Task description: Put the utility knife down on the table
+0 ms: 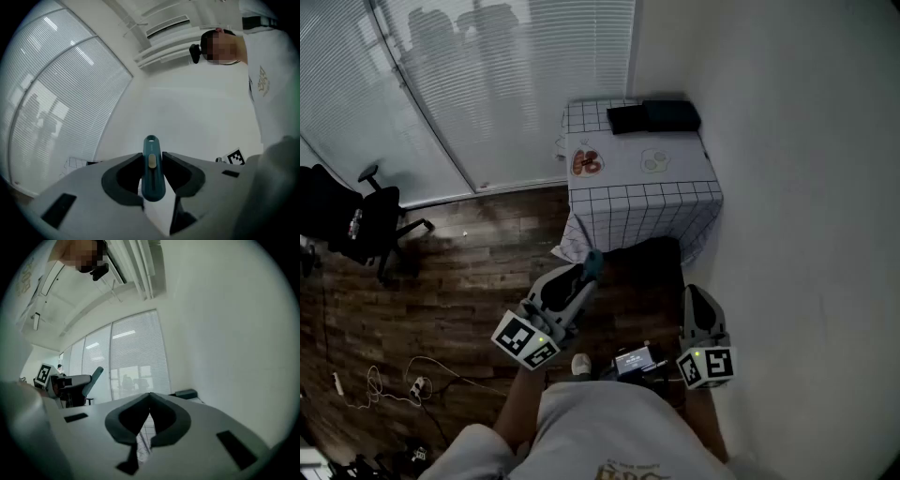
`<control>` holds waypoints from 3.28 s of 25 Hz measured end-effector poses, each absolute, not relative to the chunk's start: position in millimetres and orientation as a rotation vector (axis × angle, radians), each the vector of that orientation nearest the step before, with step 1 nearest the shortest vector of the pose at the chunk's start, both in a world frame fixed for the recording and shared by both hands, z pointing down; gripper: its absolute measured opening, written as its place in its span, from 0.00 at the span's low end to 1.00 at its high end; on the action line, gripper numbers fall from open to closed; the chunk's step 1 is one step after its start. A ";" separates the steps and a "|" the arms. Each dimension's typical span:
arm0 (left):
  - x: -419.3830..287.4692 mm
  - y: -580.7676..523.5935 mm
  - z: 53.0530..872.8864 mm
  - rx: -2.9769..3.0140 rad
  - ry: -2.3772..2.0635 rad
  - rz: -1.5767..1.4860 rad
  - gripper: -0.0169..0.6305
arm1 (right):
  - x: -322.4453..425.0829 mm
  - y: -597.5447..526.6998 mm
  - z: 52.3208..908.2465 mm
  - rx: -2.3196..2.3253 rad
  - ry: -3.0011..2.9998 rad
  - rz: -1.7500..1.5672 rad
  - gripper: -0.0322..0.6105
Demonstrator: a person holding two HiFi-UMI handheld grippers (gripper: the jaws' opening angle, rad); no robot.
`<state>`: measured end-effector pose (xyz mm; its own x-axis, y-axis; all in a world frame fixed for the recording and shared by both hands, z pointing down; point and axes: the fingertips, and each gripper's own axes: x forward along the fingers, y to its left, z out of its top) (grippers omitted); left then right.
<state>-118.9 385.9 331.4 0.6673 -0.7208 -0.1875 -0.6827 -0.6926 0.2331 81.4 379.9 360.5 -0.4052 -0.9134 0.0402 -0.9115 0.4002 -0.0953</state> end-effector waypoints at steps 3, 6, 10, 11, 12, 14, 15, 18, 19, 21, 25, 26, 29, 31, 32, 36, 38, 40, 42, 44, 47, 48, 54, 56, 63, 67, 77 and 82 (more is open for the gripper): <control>-116.2 380.7 332.9 2.725 -1.188 -0.386 0.24 | 88.7 375.6 363.3 -1.699 2.616 -0.162 0.06; -113.1 377.0 334.8 2.709 -1.219 -0.371 0.24 | 93.3 371.2 362.5 -1.685 2.627 -0.160 0.06; -107.5 370.5 337.4 2.696 -1.256 -0.344 0.24 | 98.9 363.5 365.1 -1.662 2.642 -0.166 0.06; -105.5 368.9 338.2 2.695 -1.262 -0.338 0.24 | 100.5 361.8 366.6 -1.652 2.646 -0.168 0.06; -103.4 367.5 339.1 2.693 -1.268 -0.334 0.24 | 102.0 360.4 367.3 -1.641 2.652 -0.171 0.06; -98.8 364.7 340.3 2.684 -1.279 -0.332 0.24 | 105.2 358.1 366.7 -1.621 2.659 -0.178 0.06; -96.5 363.1 340.4 2.681 -1.284 -0.335 0.24 | 107.3 356.5 366.8 -1.616 2.662 -0.178 0.06; -89.5 359.4 341.0 2.682 -1.298 -0.341 0.24 | 114.0 351.0 371.3 -1.608 2.675 -0.174 0.06; -87.3 358.9 341.8 2.683 -1.301 -0.340 0.24 | 116.5 350.3 373.5 -1.606 2.678 -0.175 0.06; -83.5 356.4 343.0 2.680 -1.305 -0.343 0.24 | 121.5 348.8 375.1 -1.605 2.682 -0.172 0.06; -77.0 345.2 344.1 2.669 -1.308 -0.335 0.24 | 132.4 342.2 375.5 -1.612 2.686 -0.189 0.06; -75.6 341.4 343.5 2.670 -1.307 -0.334 0.24 | 135.4 339.7 376.0 -1.615 2.683 -0.198 0.06; -72.7 326.3 343.4 2.671 -1.301 -0.329 0.24 | 142.6 327.6 379.3 -1.634 2.677 -0.208 0.06; -71.8 315.2 345.0 2.671 -1.292 -0.327 0.24 | 143.8 318.0 380.5 -1.645 2.677 -0.214 0.06; -71.7 309.0 344.9 2.674 -1.285 -0.335 0.24 | 143.5 311.9 380.1 -1.651 2.676 -0.218 0.06; -73.8 278.1 338.1 2.698 -1.262 -0.404 0.24 | 140.7 281.3 380.5 -1.666 2.673 -0.219 0.06; -73.9 258.4 337.5 2.710 -1.256 -0.401 0.24 | 140.4 263.5 382.2 -1.676 2.671 -0.213 0.06; -75.6 237.7 336.8 2.715 -1.250 -0.392 0.24 | 138.4 244.8 381.8 -1.683 2.660 -0.217 0.06; -77.0 216.5 335.0 2.718 -1.239 -0.389 0.24 | 135.4 224.9 378.3 -1.687 2.656 -0.212 0.06; -76.7 195.7 335.0 2.729 -1.225 -0.372 0.24 | 133.3 203.2 375.5 -1.697 2.652 -0.209 0.06; -76.9 166.7 337.6 2.748 -1.200 -0.335 0.24 | 131.1 171.9 373.4 -1.720 2.639 -0.204 0.06; -78.4 156.9 337.8 2.751 -1.193 -0.331 0.24 | 129.3 162.1 373.0 -1.726 2.635 -0.204 0.06; -90.9 110.0 337.9 2.777 -1.182 -0.311 0.24 | 111.6 116.4 377.9 -1.739 2.609 -0.239 0.06; -96.0 98.3 337.5 2.786 -1.185 -0.301 0.24 | 105.8 104.8 378.4 -1.750 2.618 -0.223 0.06; -102.4 64.1 335.4 2.804 -1.143 -0.303 0.24 | 97.8 76.2 363.4 -1.799 2.540 -0.200 0.06; -100.0 44.5 339.7 2.814 -1.165 -0.278 0.24 | 96.2 56.5 362.8 -1.791 2.568 -0.187 0.06; -95.4 -23.6 334.8 2.778 -1.261 -0.297 0.24 | 110.9 -16.8 370.7 -1.746 2.602 -0.198 0.06; -81.4 -61.5 327.1 2.779 -1.317 -0.299 0.24 | 127.4 -61.2 367.9 -1.700 2.631 -0.201 0.06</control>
<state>-81.4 -61.5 327.1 0.6182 -0.7712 -0.1519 -0.7610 -0.6356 0.1296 127.4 -61.2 367.9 -0.4136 -0.9080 0.0671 -0.9077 0.4053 -0.1089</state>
